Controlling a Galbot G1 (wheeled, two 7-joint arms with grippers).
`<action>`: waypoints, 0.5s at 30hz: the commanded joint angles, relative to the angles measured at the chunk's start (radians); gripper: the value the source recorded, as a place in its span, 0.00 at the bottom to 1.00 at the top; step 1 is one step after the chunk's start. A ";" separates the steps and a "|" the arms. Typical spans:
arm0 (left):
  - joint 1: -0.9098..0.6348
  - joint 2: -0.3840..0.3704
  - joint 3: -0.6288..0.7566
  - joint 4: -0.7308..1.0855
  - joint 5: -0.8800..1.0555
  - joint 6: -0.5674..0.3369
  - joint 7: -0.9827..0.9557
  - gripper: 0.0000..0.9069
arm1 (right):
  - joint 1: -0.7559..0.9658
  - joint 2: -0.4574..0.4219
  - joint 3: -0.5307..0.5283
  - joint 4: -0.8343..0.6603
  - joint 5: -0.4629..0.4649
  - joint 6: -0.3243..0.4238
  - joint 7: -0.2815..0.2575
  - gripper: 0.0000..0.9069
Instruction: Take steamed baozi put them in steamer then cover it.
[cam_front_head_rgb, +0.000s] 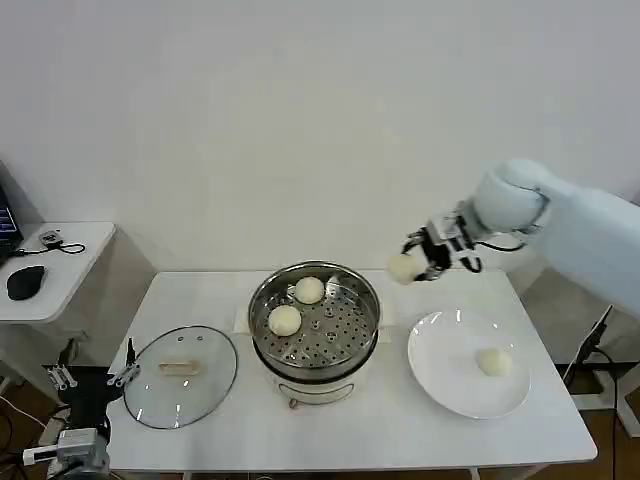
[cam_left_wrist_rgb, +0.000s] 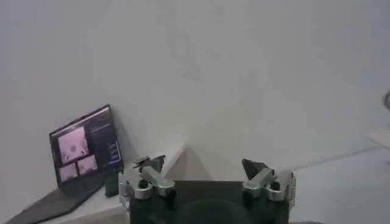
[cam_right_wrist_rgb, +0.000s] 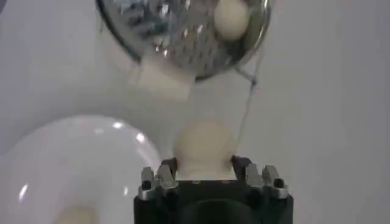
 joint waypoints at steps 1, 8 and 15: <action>-0.001 0.016 -0.012 0.002 -0.044 0.012 0.007 1.00 | 0.073 0.234 -0.098 -0.009 0.129 0.008 0.033 0.69; -0.003 0.043 -0.015 -0.011 -0.223 0.073 0.021 1.00 | -0.014 0.386 -0.091 -0.135 0.048 0.104 0.026 0.69; 0.003 0.038 -0.031 -0.006 -0.203 0.072 0.024 1.00 | -0.061 0.410 -0.146 -0.137 -0.024 0.172 0.023 0.69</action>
